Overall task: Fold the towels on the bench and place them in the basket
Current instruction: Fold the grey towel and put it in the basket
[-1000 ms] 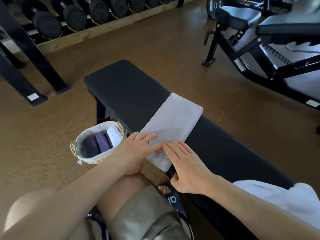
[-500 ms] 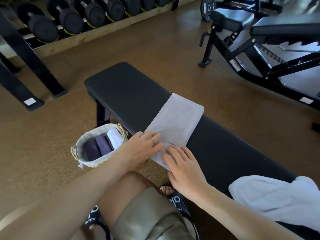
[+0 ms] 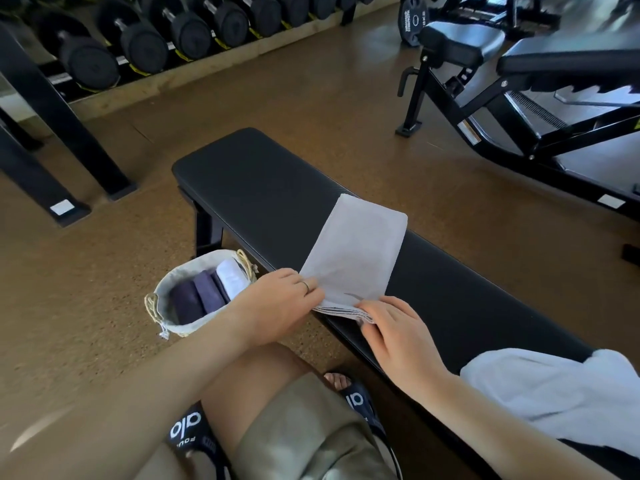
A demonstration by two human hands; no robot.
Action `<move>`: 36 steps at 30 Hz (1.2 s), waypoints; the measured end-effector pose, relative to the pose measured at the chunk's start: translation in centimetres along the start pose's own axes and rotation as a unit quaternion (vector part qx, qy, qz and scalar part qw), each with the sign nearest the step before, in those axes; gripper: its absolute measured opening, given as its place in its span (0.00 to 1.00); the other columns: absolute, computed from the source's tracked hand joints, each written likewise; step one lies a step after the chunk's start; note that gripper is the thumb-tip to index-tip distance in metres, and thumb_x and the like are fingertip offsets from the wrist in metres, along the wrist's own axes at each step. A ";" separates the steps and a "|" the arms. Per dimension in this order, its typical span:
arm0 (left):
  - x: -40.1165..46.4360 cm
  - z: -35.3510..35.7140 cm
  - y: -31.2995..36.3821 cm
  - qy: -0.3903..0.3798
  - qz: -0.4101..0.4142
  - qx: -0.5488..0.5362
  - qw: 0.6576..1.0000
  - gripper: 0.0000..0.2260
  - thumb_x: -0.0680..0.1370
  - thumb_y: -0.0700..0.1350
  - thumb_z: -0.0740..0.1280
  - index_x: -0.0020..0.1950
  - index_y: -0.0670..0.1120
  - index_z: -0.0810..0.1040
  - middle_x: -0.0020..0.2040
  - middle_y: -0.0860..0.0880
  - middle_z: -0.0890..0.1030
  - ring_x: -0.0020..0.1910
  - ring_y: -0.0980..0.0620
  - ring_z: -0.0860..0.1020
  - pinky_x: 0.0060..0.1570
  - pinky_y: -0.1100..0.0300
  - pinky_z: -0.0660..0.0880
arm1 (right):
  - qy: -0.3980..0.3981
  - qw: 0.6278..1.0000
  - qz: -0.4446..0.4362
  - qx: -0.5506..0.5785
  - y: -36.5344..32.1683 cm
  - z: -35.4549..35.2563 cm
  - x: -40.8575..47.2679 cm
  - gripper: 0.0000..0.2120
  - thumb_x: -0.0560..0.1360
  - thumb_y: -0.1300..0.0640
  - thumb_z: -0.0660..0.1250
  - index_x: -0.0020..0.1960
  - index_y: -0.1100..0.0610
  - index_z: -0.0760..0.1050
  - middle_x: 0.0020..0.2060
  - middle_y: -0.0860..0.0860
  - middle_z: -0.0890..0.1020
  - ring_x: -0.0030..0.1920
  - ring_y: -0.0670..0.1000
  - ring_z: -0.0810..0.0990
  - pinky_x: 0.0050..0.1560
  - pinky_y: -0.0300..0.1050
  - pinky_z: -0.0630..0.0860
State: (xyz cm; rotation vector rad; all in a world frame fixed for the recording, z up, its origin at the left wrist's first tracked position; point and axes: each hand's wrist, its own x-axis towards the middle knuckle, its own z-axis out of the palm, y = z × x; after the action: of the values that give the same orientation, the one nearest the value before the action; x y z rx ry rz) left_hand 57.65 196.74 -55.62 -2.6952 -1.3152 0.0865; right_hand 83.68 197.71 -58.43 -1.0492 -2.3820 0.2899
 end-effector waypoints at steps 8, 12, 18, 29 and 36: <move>-1.9 -1.0 0.0 0.031 0.032 -0.113 0.993 0.08 0.79 0.40 0.62 0.57 0.47 0.75 0.46 0.51 0.79 0.45 0.48 0.77 0.53 0.56 0.75 | 0.005 0.999 0.017 0.048 1.5 -1.3 -2.6 0.15 0.80 0.53 0.60 0.58 0.59 0.81 0.51 0.48 0.85 0.55 0.45 0.76 0.70 0.27 0.59; -1.3 -0.9 0.4 0.040 -0.041 -0.177 0.983 0.12 0.85 0.47 0.53 0.59 0.46 0.73 0.45 0.50 0.80 0.48 0.47 0.77 0.58 0.53 0.73 | -0.013 0.987 0.131 0.093 1.5 -1.1 -2.9 0.16 0.83 0.45 0.57 0.58 0.52 0.78 0.50 0.41 0.80 0.52 0.43 0.76 0.54 0.33 0.70; -0.4 -0.5 1.0 0.037 -0.062 -0.191 0.979 0.12 0.83 0.55 0.61 0.59 0.49 0.73 0.48 0.53 0.79 0.49 0.52 0.75 0.57 0.58 0.71 | -0.046 0.961 0.242 0.124 2.1 -0.5 -2.0 0.10 0.82 0.43 0.58 0.48 0.47 0.73 0.38 0.42 0.76 0.42 0.47 0.76 0.40 0.38 0.65; 0.9 1.2 0.8 0.013 -0.180 -0.418 0.890 0.18 0.83 0.56 0.57 0.37 0.48 0.66 0.37 0.52 0.69 0.36 0.55 0.68 0.39 0.58 0.66 | -0.034 0.962 0.270 0.015 2.6 0.3 -0.7 0.16 0.83 0.47 0.58 0.45 0.54 0.78 0.44 0.45 0.75 0.47 0.48 0.70 0.50 0.48 0.73; 1.8 2.9 0.8 -0.004 -0.241 -0.340 0.909 0.20 0.80 0.63 0.48 0.31 0.57 0.63 0.34 0.56 0.68 0.40 0.51 0.70 0.45 0.53 0.67 | 0.003 0.956 0.291 -0.042 2.0 1.1 -0.4 0.16 0.82 0.51 0.61 0.40 0.56 0.79 0.41 0.48 0.75 0.44 0.51 0.70 0.46 0.51 0.72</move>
State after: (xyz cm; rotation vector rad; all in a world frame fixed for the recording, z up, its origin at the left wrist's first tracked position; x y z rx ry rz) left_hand 59.09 197.97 -58.61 -2.7286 -2.3188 -0.5066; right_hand 84.53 198.80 -60.28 -1.7767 -2.0400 0.3893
